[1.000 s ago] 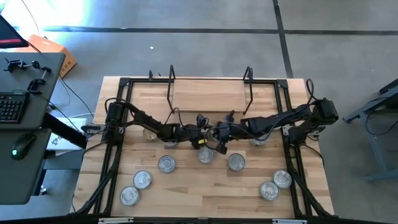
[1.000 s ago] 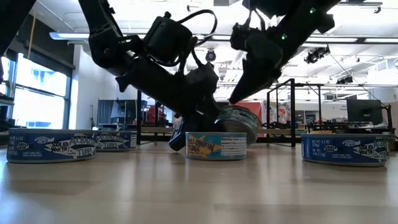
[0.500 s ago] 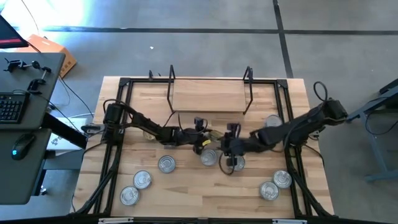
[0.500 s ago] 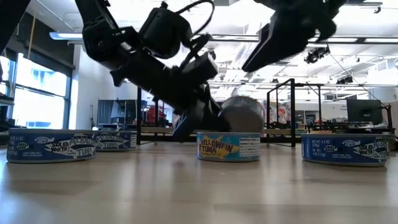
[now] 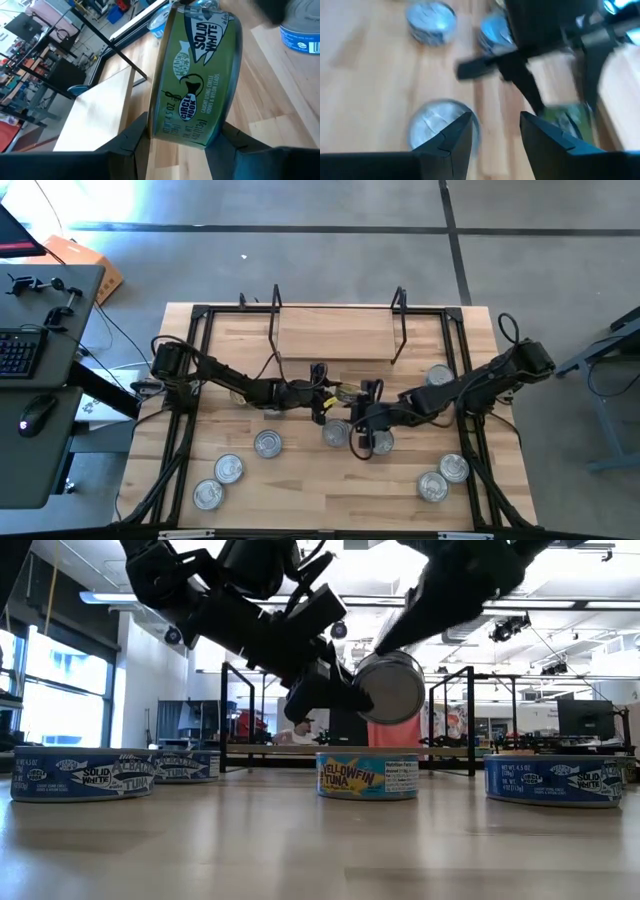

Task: Stack canned seafood by type on shelf
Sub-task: Put the green tuna can on the shelf, then put the yellow-blue tuna can on the shelf

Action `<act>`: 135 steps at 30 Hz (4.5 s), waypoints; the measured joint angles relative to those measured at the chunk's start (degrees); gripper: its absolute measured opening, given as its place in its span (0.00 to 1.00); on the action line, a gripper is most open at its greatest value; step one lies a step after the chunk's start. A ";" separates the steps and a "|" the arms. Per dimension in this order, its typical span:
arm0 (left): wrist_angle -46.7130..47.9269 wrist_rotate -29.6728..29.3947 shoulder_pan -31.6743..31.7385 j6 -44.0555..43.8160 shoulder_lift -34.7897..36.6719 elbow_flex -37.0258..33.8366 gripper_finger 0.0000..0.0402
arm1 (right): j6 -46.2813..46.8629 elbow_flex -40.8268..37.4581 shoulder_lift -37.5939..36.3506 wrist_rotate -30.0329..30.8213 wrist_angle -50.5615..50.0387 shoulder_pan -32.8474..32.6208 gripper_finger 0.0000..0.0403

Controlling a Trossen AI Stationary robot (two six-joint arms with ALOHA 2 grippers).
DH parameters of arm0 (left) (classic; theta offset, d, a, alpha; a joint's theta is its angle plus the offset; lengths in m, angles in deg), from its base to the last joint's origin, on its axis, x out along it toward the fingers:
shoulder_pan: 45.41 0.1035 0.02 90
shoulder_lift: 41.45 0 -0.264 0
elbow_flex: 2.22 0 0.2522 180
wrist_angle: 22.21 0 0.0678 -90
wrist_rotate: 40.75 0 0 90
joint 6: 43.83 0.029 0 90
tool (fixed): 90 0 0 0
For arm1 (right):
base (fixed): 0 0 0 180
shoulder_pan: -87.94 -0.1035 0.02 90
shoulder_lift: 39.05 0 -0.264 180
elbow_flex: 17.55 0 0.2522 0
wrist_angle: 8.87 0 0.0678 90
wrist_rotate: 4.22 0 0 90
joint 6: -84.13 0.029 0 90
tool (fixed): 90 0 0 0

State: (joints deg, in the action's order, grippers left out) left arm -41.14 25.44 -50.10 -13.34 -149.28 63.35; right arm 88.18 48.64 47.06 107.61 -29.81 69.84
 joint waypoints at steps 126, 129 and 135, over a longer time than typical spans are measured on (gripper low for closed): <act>9.58 -18.73 -9.41 -23.89 22.36 -15.74 0.43 | -3.61 1.64 3.03 -3.96 7.64 15.88 0.66; 9.61 -14.68 -10.45 -22.34 22.36 -15.74 0.43 | 0.43 0.87 2.45 -2.76 5.85 7.05 0.66; 7.09 20.61 -8.54 -14.01 21.88 -15.74 0.43 | 12.69 0.90 2.49 2.56 4.97 -7.03 0.66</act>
State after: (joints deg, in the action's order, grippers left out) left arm -34.04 46.05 -58.64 -27.35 -127.40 47.62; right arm 100.88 49.54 49.55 110.18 -24.83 62.81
